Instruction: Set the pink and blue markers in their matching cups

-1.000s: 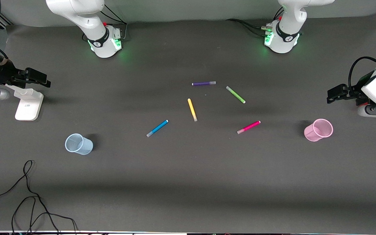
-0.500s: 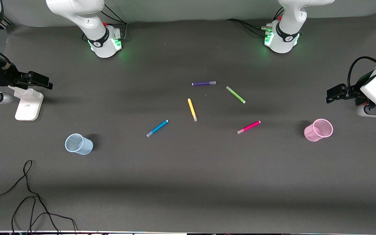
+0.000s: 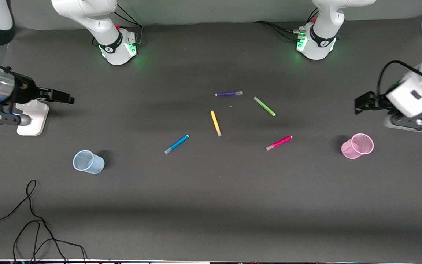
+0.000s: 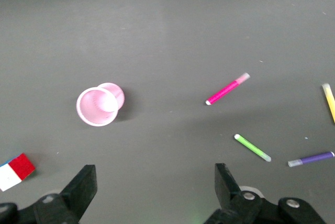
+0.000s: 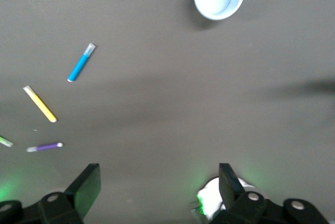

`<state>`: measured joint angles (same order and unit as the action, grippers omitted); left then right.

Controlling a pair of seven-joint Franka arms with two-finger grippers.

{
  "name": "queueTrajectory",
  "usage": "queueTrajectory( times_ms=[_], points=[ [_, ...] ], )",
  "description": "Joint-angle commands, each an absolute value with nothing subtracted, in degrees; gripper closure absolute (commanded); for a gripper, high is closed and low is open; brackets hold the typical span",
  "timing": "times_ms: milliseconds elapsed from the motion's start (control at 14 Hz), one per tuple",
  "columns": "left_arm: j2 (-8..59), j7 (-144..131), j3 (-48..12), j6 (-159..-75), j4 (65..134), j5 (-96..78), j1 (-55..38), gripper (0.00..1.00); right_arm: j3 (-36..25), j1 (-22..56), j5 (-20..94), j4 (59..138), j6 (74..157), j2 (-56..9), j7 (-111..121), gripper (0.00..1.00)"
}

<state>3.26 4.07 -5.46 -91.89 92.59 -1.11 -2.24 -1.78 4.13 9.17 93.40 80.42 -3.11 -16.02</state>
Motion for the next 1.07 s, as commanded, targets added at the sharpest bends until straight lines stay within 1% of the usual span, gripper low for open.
queueTrajectory(
  times_ms=[0,214,357,429,571,714,857,1000],
  points=[
    [2.55,9.11,-8.78,-91.14,93.25,-0.26,-3.07,0.00,-1.93,8.16,10.46,89.31,79.80,-10.43,-25.27,0.00],
    [2.46,16.68,-13.52,-92.01,95.88,-0.26,-3.08,0.01,-2.02,8.44,18.52,86.05,83.74,-19.83,-39.58,0.00],
    [2.46,19.76,-16.51,-92.98,97.46,-0.09,-3.08,0.00,-1.93,9.22,19.69,86.04,89.53,-23.89,-48.65,0.00],
    [2.37,21.52,-17.48,-94.38,98.69,-0.09,-3.08,0.01,-1.93,11.40,19.77,86.13,92.00,-25.99,-51.39,0.00],
    [1.94,25.03,-18.63,-96.76,100.89,-0.09,-3.08,0.00,-2.02,13.61,19.69,86.39,96.13,-30.13,-57.19,0.00],
    [1.32,31.18,-18.72,-99.57,103.52,-0.09,-3.08,0.00,-2.02,15.11,19.77,86.66,100.00,-32.95,-62.64,0.00],
    [1.23,31.46,-18.72,-100.20,104.94,-0.18,-3.08,0.00,-1.93,16.69,20.30,86.75,104.74,-35.67,-67.56,0.00],
    [1.14,31.46,-18.72,-101.42,107.04,-0.09,-2.99,0.00,-2.02,19.85,20.74,87.18,110.01,-38.22,-72.57,0.00]
  ],
)
